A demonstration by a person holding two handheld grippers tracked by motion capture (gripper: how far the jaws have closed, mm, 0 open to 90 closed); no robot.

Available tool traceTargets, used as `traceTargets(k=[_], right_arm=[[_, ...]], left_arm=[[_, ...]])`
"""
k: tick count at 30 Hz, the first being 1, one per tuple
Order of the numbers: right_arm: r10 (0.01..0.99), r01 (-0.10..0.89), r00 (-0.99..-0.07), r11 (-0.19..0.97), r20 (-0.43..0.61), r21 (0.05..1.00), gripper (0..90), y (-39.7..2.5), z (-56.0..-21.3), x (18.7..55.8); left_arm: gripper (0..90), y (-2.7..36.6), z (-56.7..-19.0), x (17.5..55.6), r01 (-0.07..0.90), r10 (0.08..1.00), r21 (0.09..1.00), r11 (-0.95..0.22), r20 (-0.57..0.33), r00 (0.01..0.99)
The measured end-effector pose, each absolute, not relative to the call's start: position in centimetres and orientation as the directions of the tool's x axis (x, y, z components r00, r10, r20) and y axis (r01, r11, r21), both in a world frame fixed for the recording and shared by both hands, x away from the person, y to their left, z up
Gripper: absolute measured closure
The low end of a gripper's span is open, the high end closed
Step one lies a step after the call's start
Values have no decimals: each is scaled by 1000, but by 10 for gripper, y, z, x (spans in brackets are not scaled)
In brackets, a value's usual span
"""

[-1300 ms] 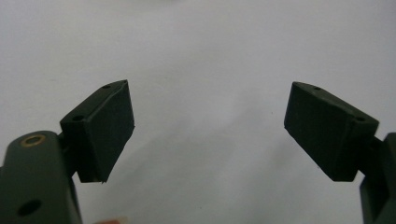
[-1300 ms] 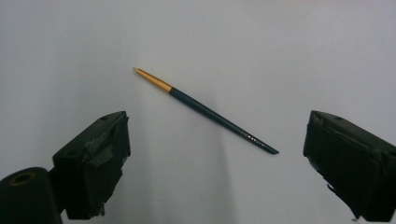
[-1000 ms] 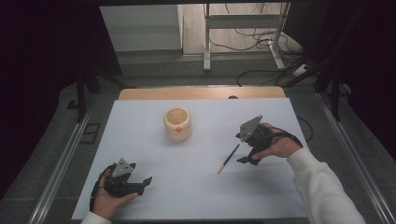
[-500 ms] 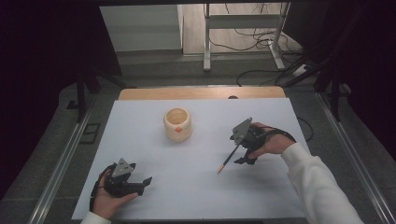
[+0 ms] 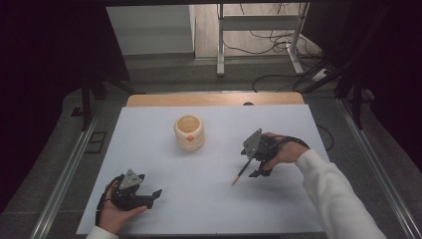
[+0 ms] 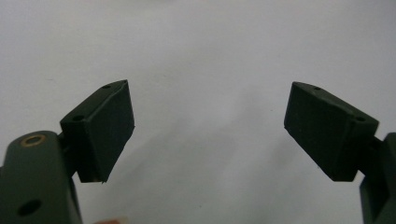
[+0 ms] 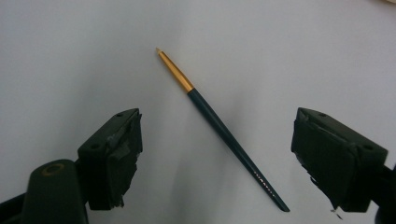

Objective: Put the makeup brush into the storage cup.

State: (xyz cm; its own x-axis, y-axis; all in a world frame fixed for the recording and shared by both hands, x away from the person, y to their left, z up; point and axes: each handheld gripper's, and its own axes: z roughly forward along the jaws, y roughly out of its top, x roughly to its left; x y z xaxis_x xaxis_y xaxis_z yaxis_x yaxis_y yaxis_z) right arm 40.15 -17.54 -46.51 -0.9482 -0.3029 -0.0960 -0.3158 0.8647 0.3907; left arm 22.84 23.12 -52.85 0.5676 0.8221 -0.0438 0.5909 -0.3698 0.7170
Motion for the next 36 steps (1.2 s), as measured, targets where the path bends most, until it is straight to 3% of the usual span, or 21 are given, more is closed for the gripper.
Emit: traceTargets(k=[12, 36], right_arm=[[-367, -368, -927, 859, -73, 355, 174, -164, -473, 402], [-386, -380, -921, 867, -47, 322, 92, -143, -482, 401]], left_arm=[[166, 231, -529, 228, 591, 822, 716, -372, -41, 568], [167, 230, -529, 228, 593, 822, 715, -369, -46, 568]])
